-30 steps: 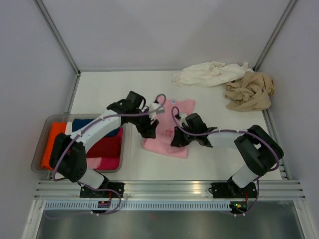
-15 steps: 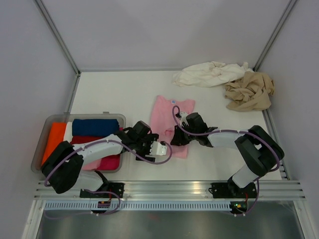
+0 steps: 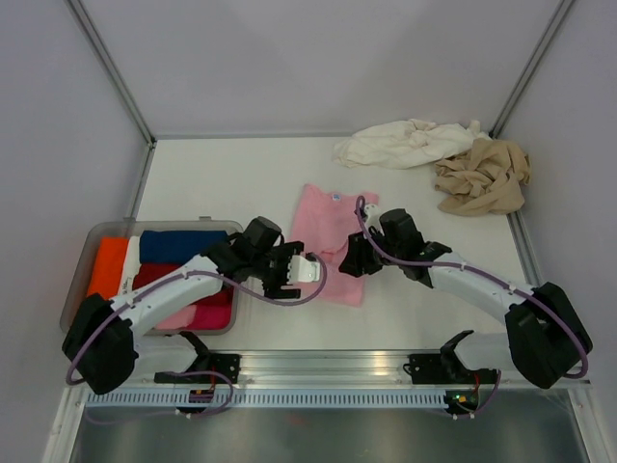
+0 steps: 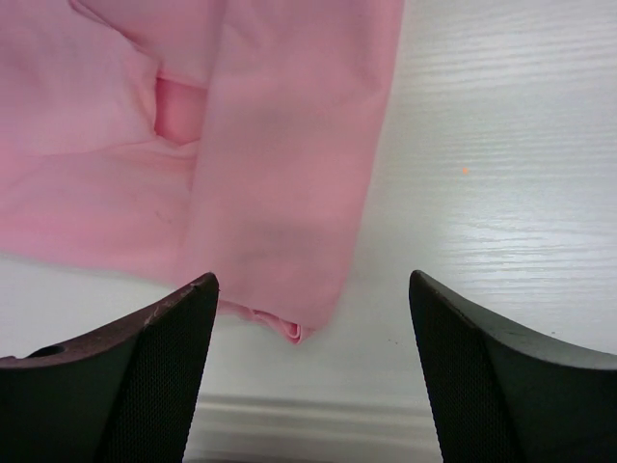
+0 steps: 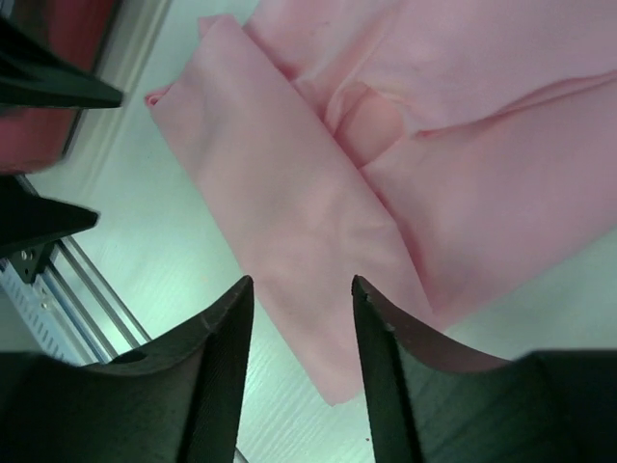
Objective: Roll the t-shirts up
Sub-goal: Roll the tshirt
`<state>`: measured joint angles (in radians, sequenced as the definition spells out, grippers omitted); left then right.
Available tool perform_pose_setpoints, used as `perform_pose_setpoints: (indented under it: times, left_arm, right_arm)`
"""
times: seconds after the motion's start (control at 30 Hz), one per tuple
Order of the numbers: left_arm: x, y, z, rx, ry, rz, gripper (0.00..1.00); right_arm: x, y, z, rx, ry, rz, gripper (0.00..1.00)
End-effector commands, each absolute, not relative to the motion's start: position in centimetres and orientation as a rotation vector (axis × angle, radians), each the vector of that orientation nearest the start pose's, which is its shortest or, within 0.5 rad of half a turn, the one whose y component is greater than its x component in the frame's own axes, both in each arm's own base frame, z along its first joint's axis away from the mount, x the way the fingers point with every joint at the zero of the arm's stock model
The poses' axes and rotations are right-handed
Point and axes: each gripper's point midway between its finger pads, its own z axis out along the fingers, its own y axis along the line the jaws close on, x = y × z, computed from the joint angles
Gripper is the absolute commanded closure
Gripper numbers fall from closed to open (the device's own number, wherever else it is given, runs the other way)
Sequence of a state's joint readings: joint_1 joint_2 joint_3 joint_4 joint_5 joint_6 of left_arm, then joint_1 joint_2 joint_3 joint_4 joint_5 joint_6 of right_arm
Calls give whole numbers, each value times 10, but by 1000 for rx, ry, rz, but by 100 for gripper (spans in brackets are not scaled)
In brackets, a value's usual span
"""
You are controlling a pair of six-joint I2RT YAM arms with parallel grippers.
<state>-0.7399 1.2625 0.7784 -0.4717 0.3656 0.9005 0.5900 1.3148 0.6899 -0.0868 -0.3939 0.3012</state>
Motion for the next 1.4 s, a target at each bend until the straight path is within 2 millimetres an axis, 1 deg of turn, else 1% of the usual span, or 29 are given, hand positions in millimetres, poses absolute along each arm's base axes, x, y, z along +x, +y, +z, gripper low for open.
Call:
perform_pose_setpoints:
  times: [0.0,0.03,0.07,0.1,0.13,0.17,0.23,0.3,0.4,0.47,0.53,0.6,0.63,0.67,0.7,0.73,0.77,0.8,0.83,0.87,0.9,0.93,0.97,1.0,1.03,1.07,1.2,1.27,1.37]
  left_arm:
    - [187,-232,103,1796,1701,-620,15]
    - [191,-232,102,1716,1796,-661,15]
    - [210,-228,109,1612,1874,-664,14]
    - [222,-227,105,1537,1966,-681,14]
    - [231,-225,90,1424,2137,-734,14]
    - [251,-222,102,1316,2193,-793,14]
    - [267,-224,99,1192,2290,-874,14]
    - [269,-227,98,1209,2265,-917,14]
    - [259,-231,87,1249,2240,-990,13]
    - [257,-229,74,1241,2287,-995,14]
    - [256,-231,73,1248,2282,-1021,15]
    - [256,-233,68,1247,2286,-1029,18]
    - [258,-233,64,1237,2305,-1023,21]
    - [257,-233,55,1205,2363,-1033,25]
    - [258,-233,49,1189,2394,-1034,35]
    - [259,-233,49,1183,2406,-1038,40]
    - [258,-233,47,1182,2417,-1046,44]
    - [255,-233,48,1187,2409,-1055,51]
    - [253,-234,52,1195,2391,-1081,55]
    - [252,-234,56,1223,2361,-1084,59]
    - [254,-236,64,1236,2331,-1085,74]
    - [248,-234,69,1242,2353,-1113,84]
    - [248,-232,71,1266,2341,-1117,93]
    - [247,-231,78,1273,2337,-1119,97]
    - [240,-227,82,1275,2352,-1147,98]
    - [237,-225,85,1307,2328,-1147,98]
    - [216,-213,93,1366,2299,-1129,98]
    - [205,-209,94,1373,2330,-1154,98]
    - [195,-199,76,1381,2396,-1127,98]
  right_arm:
    - [234,228,79,-409,2411,832,47]
    - [237,227,77,-392,2406,843,46]
    - [239,225,73,-363,2421,849,45]
    - [239,224,64,-361,2457,848,45]
    - [237,225,62,-373,2469,866,44]
    - [237,226,60,-382,2475,871,43]
    - [237,227,58,-395,2467,878,43]
    - [232,225,52,-401,2467,882,43]
    - [225,223,41,-406,2489,886,43]
    - [223,221,36,-406,2501,882,43]
    - [225,223,35,-401,2489,889,43]
    - [218,223,29,-402,2514,911,44]
    - [222,227,32,-410,2484,929,46]
    - [220,228,30,-417,2490,947,55]
    - [220,229,30,-421,2491,953,64]
    - [219,229,31,-435,2488,957,79]
    - [219,231,34,-444,2479,971,83]
    - [218,231,35,-451,2481,974,85]
    - [216,232,36,-471,2474,983,90]
    - [216,232,40,-484,2461,992,93]
    - [213,234,44,-505,2451,1015,95]
    - [209,233,45,-517,2468,1022,98]
    - [208,233,49,-558,2446,1024,99]
    - [203,232,50,-578,2460,1027,100]
    - [203,234,58,-609,2438,1047,100]
    - [202,234,61,-646,2428,1051,100]
    - [186,236,69,-701,2452,1126,100]
    - [179,237,71,-714,2462,1170,100]
    - [172,236,63,-705,2489,1184,100]
